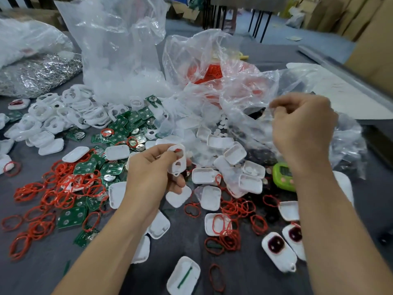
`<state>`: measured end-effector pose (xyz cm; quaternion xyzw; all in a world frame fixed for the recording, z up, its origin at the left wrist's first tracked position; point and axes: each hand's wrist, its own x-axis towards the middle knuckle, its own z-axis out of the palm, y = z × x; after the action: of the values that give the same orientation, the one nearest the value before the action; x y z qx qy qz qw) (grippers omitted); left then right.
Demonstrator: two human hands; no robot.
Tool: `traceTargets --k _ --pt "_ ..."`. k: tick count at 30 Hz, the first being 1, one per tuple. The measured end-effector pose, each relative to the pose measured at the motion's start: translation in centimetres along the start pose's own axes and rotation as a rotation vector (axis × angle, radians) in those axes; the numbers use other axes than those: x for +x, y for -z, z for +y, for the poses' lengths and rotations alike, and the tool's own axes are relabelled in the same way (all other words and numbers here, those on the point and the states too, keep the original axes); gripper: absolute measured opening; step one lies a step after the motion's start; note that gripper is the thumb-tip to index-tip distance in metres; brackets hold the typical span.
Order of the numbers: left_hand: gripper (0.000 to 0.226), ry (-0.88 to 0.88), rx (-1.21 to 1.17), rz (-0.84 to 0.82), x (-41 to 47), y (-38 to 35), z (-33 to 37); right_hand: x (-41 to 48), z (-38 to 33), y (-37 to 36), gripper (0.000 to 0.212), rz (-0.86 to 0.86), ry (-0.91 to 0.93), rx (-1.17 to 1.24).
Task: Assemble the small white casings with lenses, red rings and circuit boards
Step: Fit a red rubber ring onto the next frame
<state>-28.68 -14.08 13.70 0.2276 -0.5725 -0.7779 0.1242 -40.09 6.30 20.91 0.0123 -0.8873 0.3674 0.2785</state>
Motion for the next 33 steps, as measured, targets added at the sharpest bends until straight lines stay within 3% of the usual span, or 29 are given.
traceTargets --k 2,4,6,8,12,14,16,19,25,27,30,33 --pt "0.015 0.028 0.003 -0.025 0.0 0.0 0.0 3.3 1.0 -0.2 0.031 -0.081 -0.064 -0.134" --pt "0.011 0.047 0.015 -0.068 0.1 -0.1 -0.1 6.1 2.2 -1.1 0.026 -0.341 -0.16 -0.332" --pt "0.016 0.035 0.046 -0.107 0.1 -0.2 -0.2 6.7 2.7 -2.2 0.031 -0.646 -0.071 -0.498" --pt "0.025 0.013 0.087 -0.113 0.1 -0.3 -0.4 6.4 2.7 -3.3 0.039 -0.836 0.074 -0.542" --pt "0.031 -0.009 0.139 -0.115 0.2 -0.4 -0.7 7.0 2.9 -5.2 0.028 -0.935 0.233 -0.698" --pt "0.031 -0.007 0.154 -0.115 0.3 -0.3 -0.8 7.6 2.8 -5.1 0.022 -0.954 0.219 -0.812" --pt "0.031 -0.006 0.162 -0.117 0.4 -0.2 -0.8 8.0 3.0 -4.7 0.029 -0.951 0.189 -0.837" --pt "0.03 -0.004 0.165 -0.118 0.4 -0.2 -0.8 7.6 3.2 -4.3 0.034 -0.85 0.211 -0.742" --pt "0.029 -0.02 0.189 -0.119 0.3 -0.3 -0.9 5.7 1.2 -1.4 0.027 -0.271 0.192 -0.266" --pt "0.03 -0.026 0.208 -0.112 0.2 -0.4 -0.9 3.2 -0.2 -0.5 0.027 -0.274 0.127 0.062" --pt "0.031 -0.027 0.217 -0.111 0.0 -0.6 -1.0 -2.2 -1.8 -1.4 0.03 -0.455 -0.122 0.595" --pt "0.03 -0.043 0.212 -0.107 -0.3 -0.8 -1.0 -6.4 -2.0 -3.5 0.024 -0.619 -0.406 0.865"
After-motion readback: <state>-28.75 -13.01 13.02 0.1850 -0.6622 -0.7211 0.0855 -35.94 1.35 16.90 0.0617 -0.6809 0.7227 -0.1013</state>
